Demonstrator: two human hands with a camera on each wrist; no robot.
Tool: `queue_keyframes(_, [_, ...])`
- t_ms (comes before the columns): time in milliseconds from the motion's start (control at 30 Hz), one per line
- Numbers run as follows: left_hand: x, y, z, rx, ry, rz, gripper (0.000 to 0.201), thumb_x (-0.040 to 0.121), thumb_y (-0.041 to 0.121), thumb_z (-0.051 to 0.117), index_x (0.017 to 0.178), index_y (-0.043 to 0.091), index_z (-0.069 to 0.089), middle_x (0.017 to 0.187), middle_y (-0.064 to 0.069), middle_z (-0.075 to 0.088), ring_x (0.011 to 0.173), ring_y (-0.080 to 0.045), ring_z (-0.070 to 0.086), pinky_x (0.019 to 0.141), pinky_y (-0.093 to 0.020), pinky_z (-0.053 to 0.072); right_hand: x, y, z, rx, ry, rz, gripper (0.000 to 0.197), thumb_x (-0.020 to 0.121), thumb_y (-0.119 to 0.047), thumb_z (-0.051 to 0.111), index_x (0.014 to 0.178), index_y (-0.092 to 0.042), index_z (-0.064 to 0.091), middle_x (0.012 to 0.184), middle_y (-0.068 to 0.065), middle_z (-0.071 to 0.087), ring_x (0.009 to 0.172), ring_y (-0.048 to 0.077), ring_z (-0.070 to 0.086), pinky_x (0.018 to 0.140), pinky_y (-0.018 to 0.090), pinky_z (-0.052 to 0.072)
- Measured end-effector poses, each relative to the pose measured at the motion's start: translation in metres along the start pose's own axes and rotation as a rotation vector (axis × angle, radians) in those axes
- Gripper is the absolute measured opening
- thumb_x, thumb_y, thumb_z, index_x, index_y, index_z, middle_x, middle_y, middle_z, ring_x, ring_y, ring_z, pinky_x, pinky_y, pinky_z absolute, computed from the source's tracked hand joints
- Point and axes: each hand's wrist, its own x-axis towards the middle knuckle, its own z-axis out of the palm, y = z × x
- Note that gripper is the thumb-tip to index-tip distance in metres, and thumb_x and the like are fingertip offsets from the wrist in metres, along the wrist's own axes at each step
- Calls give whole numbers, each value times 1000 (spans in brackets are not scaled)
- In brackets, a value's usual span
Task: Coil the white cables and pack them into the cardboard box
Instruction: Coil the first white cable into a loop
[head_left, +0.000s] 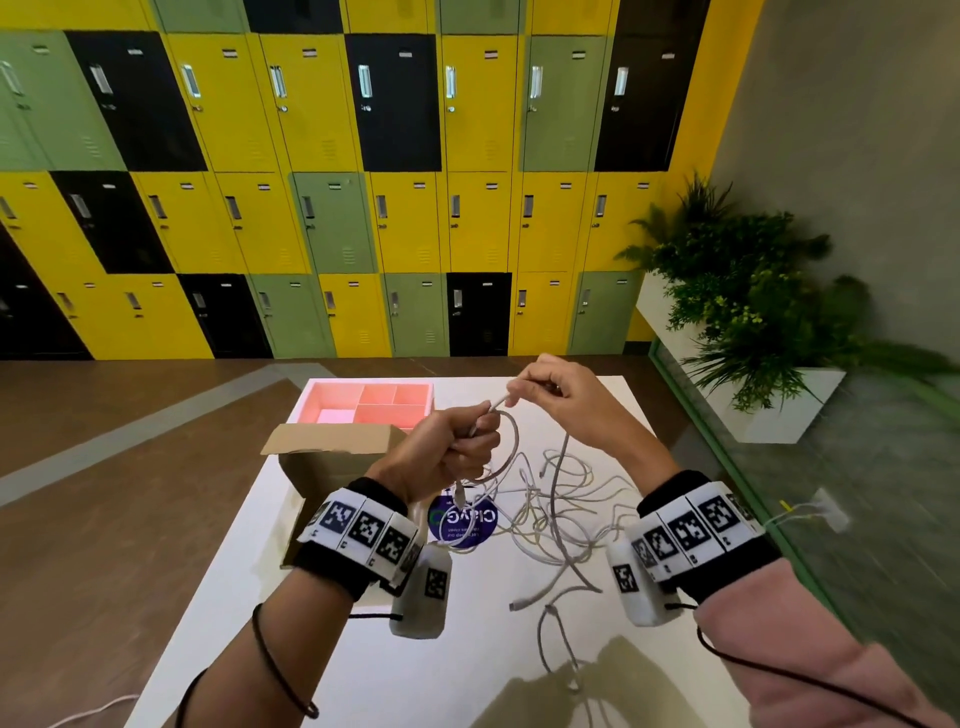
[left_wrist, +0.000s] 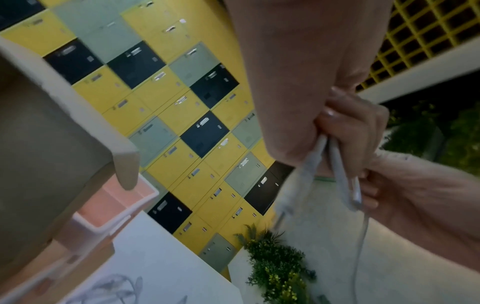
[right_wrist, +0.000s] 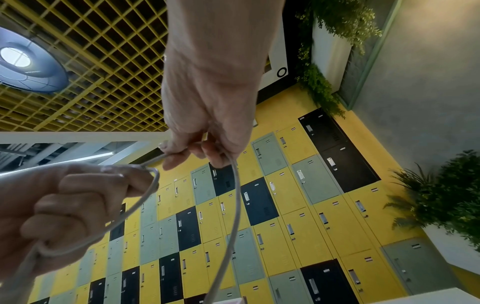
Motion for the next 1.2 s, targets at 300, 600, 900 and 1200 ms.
queue_keyframes(300, [0,17,12,-6,16,241,30,100,25,31,89,10,53,50,12,29,39,0,23,39,-17,18,-8,22,14,116,107,62,21,97,-22,51,90,-10,66,75,-11,55,60,-4,45,58,11,33])
queue_keyframes(600, [9,20,10,160,187,411,36,101,27,32,116,1,52,57,1,48,44,-3,43,52,-13,39,-25,23,54,-243,-352,265,27,103,-16,30,116,-11,54,72,-13,47,62,2,42,55,18,32])
queue_keyframes(900, [8,9,-2,387,333,389,23,104,24,33,97,8,48,88,-7,74,82,-19,72,76,-20,52,-23,-19,38,-421,-559,82,31,103,-28,37,114,-10,59,114,10,66,102,25,59,86,37,45])
queue_keyframes(1200, [0,1,7,688,190,217,30,104,19,27,120,11,50,88,-6,70,71,-13,72,69,-26,57,-11,-28,4,-364,-259,-59,23,93,-29,58,86,-8,65,74,1,57,73,10,44,59,19,29])
